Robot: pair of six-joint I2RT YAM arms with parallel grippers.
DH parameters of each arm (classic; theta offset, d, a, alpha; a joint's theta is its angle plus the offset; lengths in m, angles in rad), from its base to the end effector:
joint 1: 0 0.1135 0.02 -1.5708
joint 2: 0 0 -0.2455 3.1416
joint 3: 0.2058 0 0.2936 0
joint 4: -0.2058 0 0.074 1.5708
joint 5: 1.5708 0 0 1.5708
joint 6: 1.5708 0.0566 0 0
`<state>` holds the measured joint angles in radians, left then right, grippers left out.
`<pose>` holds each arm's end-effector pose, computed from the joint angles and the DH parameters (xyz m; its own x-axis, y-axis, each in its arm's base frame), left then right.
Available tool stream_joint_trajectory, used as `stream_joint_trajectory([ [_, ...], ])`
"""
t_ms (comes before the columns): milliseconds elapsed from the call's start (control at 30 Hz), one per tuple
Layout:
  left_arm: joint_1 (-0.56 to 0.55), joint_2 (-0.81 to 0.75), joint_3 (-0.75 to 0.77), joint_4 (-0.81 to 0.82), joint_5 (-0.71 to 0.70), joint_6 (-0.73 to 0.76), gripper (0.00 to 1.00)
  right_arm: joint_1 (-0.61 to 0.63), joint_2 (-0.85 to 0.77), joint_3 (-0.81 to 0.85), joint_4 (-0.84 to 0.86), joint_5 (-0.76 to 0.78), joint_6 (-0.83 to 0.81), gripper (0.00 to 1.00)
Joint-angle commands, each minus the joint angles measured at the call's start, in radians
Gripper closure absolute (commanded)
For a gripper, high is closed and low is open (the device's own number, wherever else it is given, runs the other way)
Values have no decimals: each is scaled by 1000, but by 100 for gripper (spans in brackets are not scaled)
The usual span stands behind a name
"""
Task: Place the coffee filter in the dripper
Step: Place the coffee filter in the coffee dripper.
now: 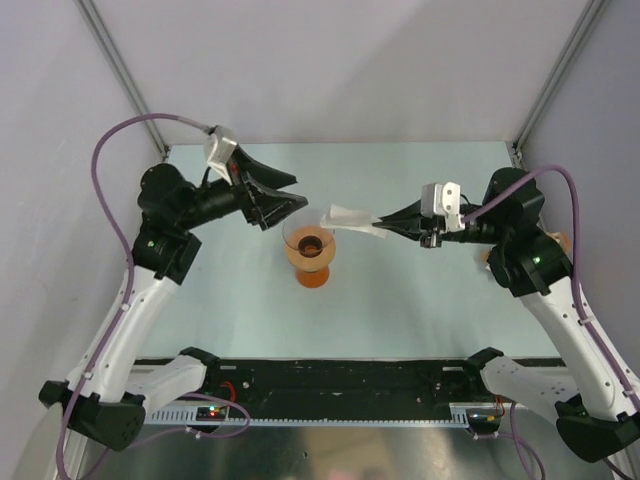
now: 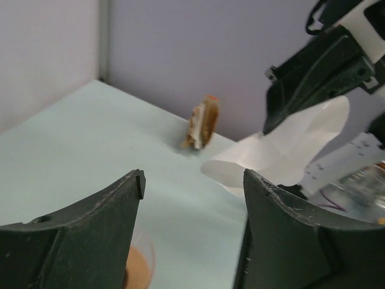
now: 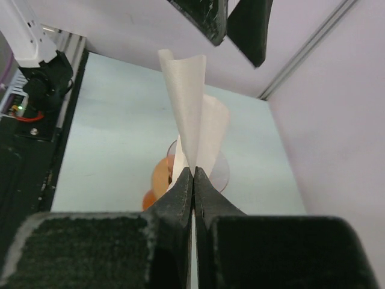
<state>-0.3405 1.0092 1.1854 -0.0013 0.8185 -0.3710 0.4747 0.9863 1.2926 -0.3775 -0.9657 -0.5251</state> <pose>0.2432 -0.1300 0.4503 -0.1756 -0.2006 -0.9638 0.9037 0.3554 -0.2386 0.1979 0.1540 0.4546 0.4414 -0.0938 -0.8924 -0.8880 0.0970 -0.4494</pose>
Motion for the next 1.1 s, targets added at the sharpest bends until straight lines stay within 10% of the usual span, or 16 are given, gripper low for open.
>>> stream_joint_trajectory([
  [0,-55,20,33,73,129,-122,27,39,-32,-16,102,65,-148,100],
  [800,-158,80,14,95,131,-41,28,139,-87,-55,147,146,-254,98],
  [1067,-158,72,-7,138,133,-46,14,140,-98,-70,160,155,-253,94],
])
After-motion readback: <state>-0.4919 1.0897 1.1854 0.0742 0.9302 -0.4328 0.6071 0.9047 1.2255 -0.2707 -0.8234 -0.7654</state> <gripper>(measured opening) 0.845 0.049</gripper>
